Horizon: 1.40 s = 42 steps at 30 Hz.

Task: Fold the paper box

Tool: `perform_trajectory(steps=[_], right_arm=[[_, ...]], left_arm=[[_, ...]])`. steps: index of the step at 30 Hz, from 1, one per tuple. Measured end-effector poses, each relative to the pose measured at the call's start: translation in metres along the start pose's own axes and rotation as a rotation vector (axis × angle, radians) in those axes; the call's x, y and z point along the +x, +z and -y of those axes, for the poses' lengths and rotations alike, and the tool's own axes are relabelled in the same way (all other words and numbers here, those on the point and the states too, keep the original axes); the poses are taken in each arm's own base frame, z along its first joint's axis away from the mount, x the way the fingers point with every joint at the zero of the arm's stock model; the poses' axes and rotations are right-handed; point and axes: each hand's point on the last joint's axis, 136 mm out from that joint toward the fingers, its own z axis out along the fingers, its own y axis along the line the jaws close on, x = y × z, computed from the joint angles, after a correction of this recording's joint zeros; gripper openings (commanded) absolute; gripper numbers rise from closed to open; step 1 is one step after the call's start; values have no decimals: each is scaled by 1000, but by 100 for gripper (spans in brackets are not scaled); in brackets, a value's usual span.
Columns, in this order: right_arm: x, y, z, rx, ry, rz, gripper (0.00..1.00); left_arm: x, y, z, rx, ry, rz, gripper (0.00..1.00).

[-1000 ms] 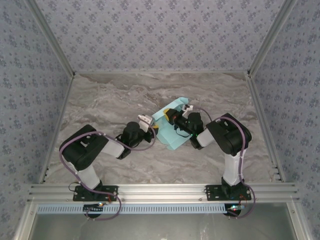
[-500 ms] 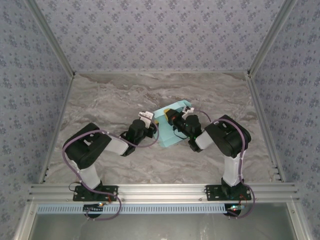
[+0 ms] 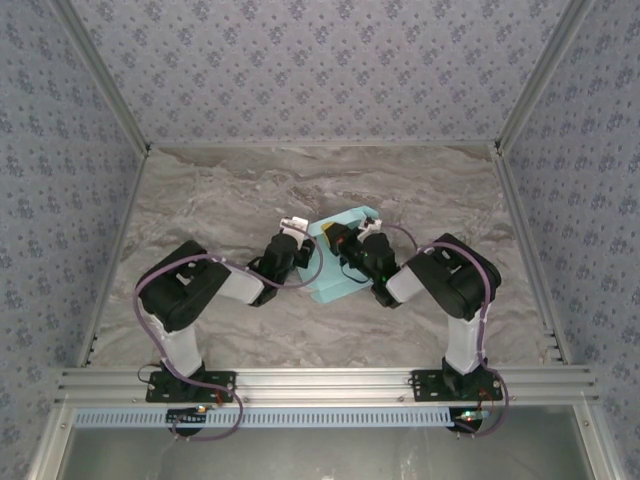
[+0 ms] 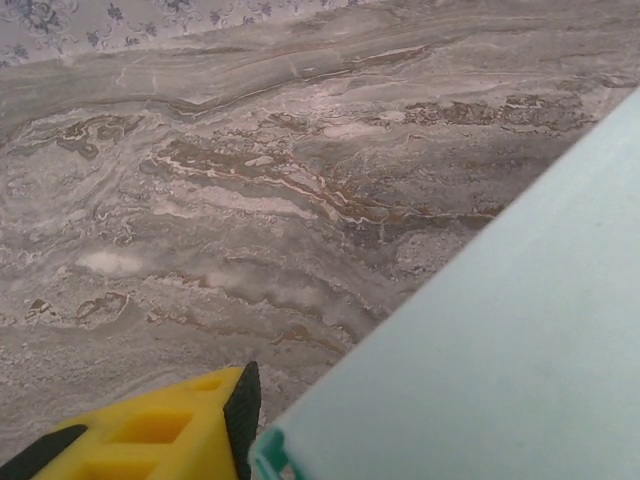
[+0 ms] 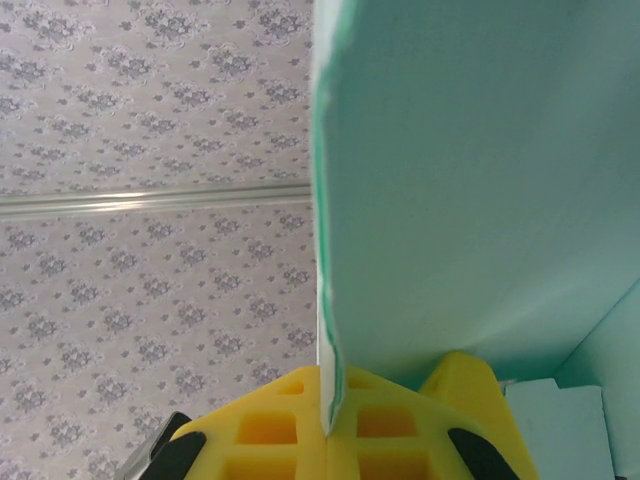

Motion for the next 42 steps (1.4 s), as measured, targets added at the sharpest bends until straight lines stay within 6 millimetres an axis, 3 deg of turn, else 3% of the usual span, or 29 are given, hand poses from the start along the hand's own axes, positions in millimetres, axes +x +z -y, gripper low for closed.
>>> perform_trajectory(steps=[6, 9, 14, 17, 21, 23, 25, 29, 33, 37, 42], right_arm=[[1, 0, 1, 5, 0, 13, 14], [3, 0, 4, 18, -6, 6, 32], [7, -14, 16, 87, -34, -9, 43], [8, -27, 11, 128, -114, -20, 47], [8, -54, -22, 128, -287, -28, 53], [3, -69, -41, 146, -396, -25, 64], [-8, -83, -63, 195, -537, -4, 69], [-52, -99, -122, 303, -872, 39, 71], [-102, -107, -145, 477, -1116, -7, 71], [-109, -85, -124, 561, -1200, -249, 67], [-77, -57, -39, 624, -1175, -649, 71]], left_arm=[[2, 1, 3, -10, -9, -4, 26], [1, 3, -5, -42, -20, -2, 25], [1, 5, -23, -99, -38, -2, 25], [0, 6, -27, -105, -40, -2, 25], [-2, 8, -24, -61, -13, 0, 25], [-2, 9, -20, -23, 12, -4, 25], [-2, 8, -15, 24, 45, -7, 26], [-3, 3, 3, 147, 125, -15, 26], [-2, -4, 23, 292, 200, -20, 27], [2, -8, 36, 399, 246, -26, 27], [3, -10, 46, 467, 271, -24, 28]])
